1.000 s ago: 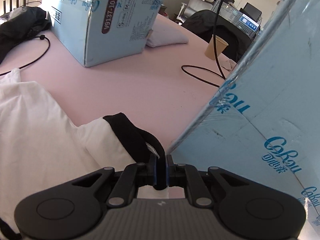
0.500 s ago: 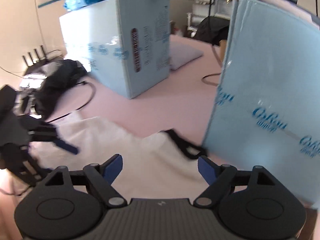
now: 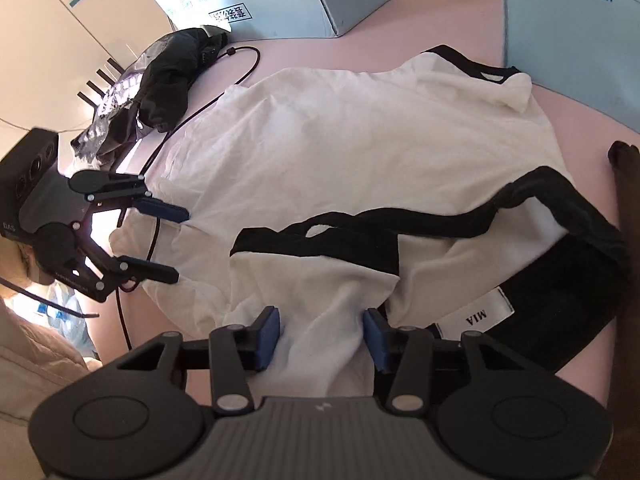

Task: Fold clothes
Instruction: 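Grasp the shirt edge with the right gripper and fold it over the shirt body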

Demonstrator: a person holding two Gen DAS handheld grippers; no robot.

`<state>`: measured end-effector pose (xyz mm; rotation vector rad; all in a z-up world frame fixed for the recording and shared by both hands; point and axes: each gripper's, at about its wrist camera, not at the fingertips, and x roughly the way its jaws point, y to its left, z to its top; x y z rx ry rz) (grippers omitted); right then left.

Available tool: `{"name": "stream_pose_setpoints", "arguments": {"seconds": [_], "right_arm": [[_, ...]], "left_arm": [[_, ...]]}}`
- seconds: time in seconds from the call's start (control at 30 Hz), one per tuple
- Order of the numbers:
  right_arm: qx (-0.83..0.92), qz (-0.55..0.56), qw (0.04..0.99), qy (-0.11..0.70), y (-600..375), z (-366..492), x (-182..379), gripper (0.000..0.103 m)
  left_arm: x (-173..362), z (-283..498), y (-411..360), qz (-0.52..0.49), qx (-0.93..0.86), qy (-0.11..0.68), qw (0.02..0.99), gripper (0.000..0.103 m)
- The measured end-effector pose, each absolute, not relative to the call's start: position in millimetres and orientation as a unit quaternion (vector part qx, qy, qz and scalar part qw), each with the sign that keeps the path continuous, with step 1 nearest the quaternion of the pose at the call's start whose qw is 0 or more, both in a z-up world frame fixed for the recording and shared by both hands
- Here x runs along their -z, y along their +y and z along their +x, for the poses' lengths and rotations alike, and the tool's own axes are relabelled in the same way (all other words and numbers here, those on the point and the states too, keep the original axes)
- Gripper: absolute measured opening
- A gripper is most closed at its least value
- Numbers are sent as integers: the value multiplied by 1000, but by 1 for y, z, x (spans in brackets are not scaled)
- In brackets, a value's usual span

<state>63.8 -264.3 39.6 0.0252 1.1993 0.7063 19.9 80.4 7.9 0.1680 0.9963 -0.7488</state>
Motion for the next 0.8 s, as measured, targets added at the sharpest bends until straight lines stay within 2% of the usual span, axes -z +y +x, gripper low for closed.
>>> {"name": "stream_pose_setpoints", "arguments": {"seconds": [0.03,0.07,0.1,0.37,0.47,0.57,0.6,0.67,0.73,0.77,0.8], "right_arm": [[-327,10,772,545,-263,63,-41,24],[-329,-8,778,536,-259,59,-45,18],[-330,-26,783,526,-254,54,-50,17],[-357,-162,789,474,-230,0,-82,16],[-350,-208,790,458,-229,-14,-87,19],[-335,-184,797,467,-240,-11,-85,23],[-330,-162,803,469,-245,-7,-85,25],[-318,-115,817,468,-258,2,-87,36],[-307,-81,825,467,-267,20,-86,76],[-303,-66,826,471,-271,31,-82,82],[-307,-49,820,481,-273,42,-79,82]], "left_arm": [[-8,17,83,81,349,468,808,71],[-8,14,86,83,348,470,806,71],[-7,11,88,87,349,471,806,71],[-8,14,97,130,387,473,781,71],[-10,19,102,145,407,485,760,71],[-13,22,104,153,416,494,748,71],[-12,21,104,156,414,493,749,71],[-12,19,101,159,408,488,755,71],[-12,17,97,144,412,485,758,71],[-12,15,94,138,414,482,760,71],[-13,13,91,133,415,479,761,71]]}}
